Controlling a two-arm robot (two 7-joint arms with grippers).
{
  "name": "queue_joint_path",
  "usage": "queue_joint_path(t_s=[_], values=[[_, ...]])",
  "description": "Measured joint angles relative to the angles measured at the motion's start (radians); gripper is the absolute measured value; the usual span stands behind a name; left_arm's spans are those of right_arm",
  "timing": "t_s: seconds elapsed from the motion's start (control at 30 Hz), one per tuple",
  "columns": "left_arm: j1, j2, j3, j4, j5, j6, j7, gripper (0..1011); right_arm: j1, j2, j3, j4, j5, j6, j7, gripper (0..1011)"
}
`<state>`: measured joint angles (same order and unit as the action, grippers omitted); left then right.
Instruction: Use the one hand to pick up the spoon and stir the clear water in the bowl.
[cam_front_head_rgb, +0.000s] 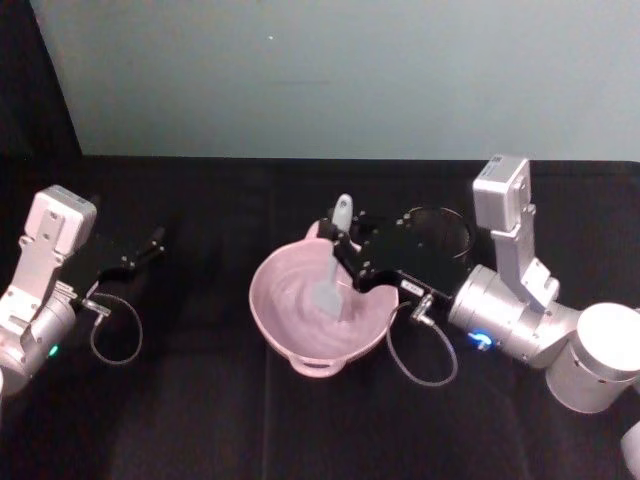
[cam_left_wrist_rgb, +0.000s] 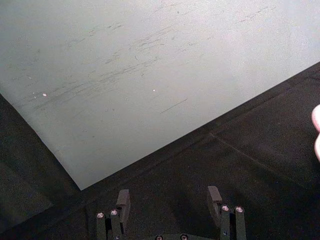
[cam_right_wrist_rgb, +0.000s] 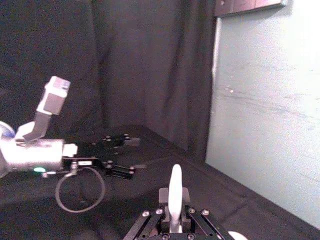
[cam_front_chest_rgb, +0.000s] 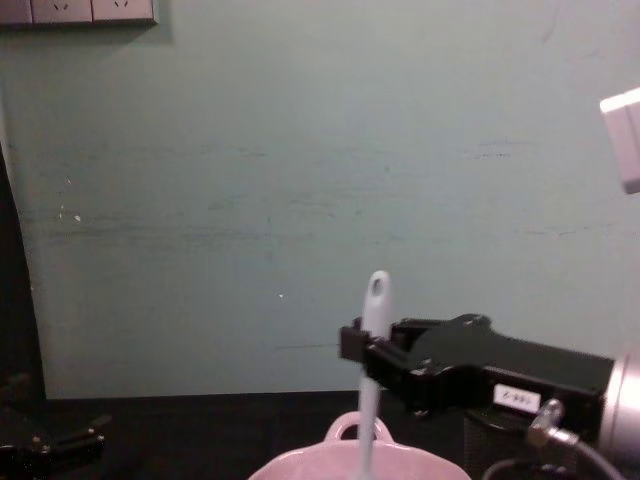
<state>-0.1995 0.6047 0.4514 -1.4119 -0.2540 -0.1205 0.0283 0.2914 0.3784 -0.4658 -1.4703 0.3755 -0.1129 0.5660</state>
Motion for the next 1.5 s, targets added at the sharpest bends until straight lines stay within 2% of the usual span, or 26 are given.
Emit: queue_joint_path(t_s=[0.17,0.3,0.57,0.73,1.0,1.2,1.5], values=[[0.0,0.0,0.0,0.0,0.0,0.0,0.0,1011,0.01,-0.033,-0.029,0.026,0.006,-0.003,0.003,114],[0.0,0.0,0.0,0.0,0.0,0.0,0.0,1011,0.029,-0.066,-0.035,0.066,0.004,-0.024,-0.016,114],[0.0,0.0,0.0,0.0,0.0,0.0,0.0,1011,0.078,-0.125,-0.023,0.157,-0.029,-0.074,-0.069,114],[0.0,0.0,0.0,0.0,0.0,0.0,0.0,1011,0.095,-0.135,-0.007,0.188,-0.059,-0.095,-0.095,114],[0.0,0.0,0.0,0.0,0.0,0.0,0.0,1011,0.093,-0.118,0.034,0.194,-0.074,-0.109,-0.102,114],[0.0,0.0,0.0,0.0,0.0,0.0,0.0,1011,0.058,-0.073,0.057,0.128,-0.064,-0.076,-0.08,114],[0.0,0.0,0.0,0.0,0.0,0.0,0.0,1011,0.002,-0.004,0.054,0.014,-0.02,-0.005,-0.023,114]])
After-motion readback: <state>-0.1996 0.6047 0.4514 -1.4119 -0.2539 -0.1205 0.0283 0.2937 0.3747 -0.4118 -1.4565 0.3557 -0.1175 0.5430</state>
